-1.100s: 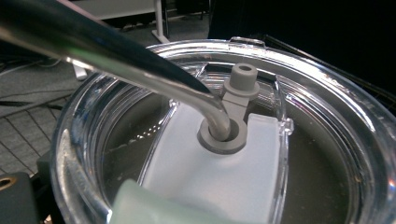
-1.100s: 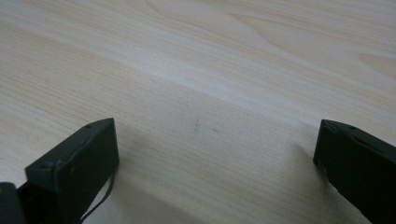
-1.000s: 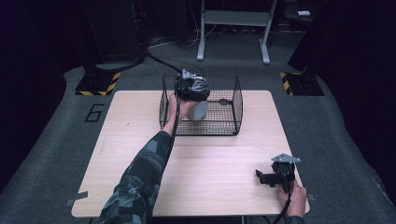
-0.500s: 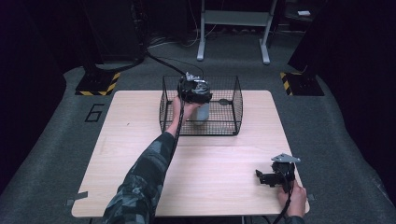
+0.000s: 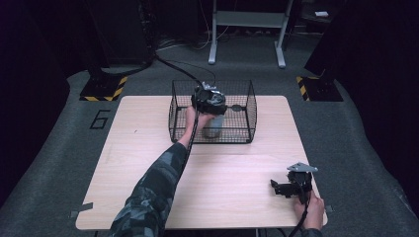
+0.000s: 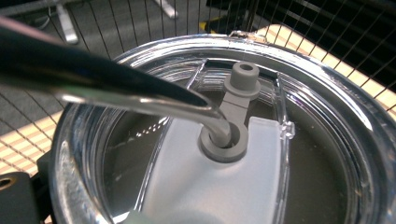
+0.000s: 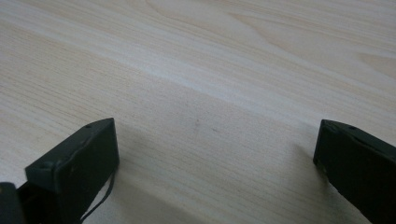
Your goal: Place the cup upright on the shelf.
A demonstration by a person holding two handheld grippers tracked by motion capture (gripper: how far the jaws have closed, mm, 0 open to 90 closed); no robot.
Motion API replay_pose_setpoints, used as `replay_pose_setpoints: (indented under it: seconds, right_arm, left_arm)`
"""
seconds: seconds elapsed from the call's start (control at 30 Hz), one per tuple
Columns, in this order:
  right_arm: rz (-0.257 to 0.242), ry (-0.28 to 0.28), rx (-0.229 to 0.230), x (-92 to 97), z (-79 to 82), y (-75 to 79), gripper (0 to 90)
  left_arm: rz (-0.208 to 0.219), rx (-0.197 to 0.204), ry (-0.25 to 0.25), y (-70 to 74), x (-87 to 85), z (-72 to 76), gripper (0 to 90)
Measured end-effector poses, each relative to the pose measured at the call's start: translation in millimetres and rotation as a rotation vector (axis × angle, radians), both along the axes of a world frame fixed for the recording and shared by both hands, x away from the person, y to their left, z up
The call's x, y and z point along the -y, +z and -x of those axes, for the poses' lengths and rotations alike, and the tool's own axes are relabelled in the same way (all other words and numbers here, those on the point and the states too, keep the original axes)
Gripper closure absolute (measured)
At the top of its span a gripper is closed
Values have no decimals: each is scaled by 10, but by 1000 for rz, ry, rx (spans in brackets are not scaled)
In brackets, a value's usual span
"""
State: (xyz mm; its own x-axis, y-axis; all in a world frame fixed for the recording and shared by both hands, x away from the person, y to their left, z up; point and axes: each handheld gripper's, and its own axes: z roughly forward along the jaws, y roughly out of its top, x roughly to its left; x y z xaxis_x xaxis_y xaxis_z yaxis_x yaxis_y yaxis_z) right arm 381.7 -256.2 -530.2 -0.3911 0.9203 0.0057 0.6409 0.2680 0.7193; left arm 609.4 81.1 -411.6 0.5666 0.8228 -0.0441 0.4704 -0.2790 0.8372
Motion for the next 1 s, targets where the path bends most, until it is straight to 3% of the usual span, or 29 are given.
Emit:
replay_pose_setpoints:
  seconds: [0.2, 0.3, 0.43, 0.57, 0.63, 0.77, 1.0]
  right_arm:
    - [2, 4, -1, 3, -1, 2, 0]
    - [0, 4, 3, 4, -2, 0, 0]
    - [7, 6, -3, 5, 0, 2, 0]
    - [6, 6, -3, 5, -1, 2, 0]
    - [6, 5, -3, 5, -1, 2, 0]
    - [6, 6, -3, 5, 0, 2, 0]
    - [6, 7, 0, 6, -1, 0, 0]
  left_arm:
    - [-40, 6, -24, -16, 31, 76, 32]
    - [-39, -19, -14, -18, 8, 109, 28]
    - [-35, -22, -14, -34, -42, 137, 21]
    - [-4, -45, -26, -40, -93, 156, 0]
    - [-29, -48, -41, -38, -115, 170, 0]
    - [11, -26, -32, -44, -137, 223, 0]
    - [-18, -10, -66, 31, -185, 326, 0]
